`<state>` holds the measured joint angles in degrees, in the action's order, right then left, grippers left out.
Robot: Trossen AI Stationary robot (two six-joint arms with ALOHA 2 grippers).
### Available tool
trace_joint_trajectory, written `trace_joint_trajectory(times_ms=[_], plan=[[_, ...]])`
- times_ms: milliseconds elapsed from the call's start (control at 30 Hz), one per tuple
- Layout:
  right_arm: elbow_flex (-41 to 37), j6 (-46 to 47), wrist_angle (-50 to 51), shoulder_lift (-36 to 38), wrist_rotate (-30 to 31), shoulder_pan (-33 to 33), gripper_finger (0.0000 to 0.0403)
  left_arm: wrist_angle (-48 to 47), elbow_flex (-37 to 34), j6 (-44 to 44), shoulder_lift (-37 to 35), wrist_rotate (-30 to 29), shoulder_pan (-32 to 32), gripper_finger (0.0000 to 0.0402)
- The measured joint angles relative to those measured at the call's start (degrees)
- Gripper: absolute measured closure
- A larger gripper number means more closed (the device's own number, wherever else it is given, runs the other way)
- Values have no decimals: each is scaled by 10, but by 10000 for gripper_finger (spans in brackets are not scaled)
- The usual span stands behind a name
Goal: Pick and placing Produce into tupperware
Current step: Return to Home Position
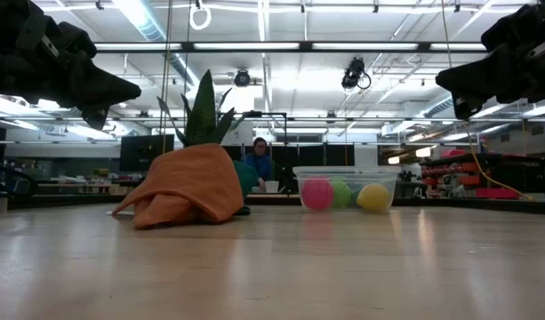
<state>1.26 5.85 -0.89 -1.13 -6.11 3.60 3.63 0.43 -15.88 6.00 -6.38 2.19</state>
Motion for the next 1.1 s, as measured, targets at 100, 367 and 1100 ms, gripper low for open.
trace_joint_trajectory(times_ms=[100, 367, 1100], plan=[[0, 0, 0, 0, 0, 0, 403, 0, 0, 10, 0, 0, 0, 365], [1, 1, 1, 0, 0, 0, 403, 0, 0, 75, 0, 0, 0, 367], [2, 2, 1, 0, 0, 0, 403, 0, 0, 75, 0, 0, 0, 365]])
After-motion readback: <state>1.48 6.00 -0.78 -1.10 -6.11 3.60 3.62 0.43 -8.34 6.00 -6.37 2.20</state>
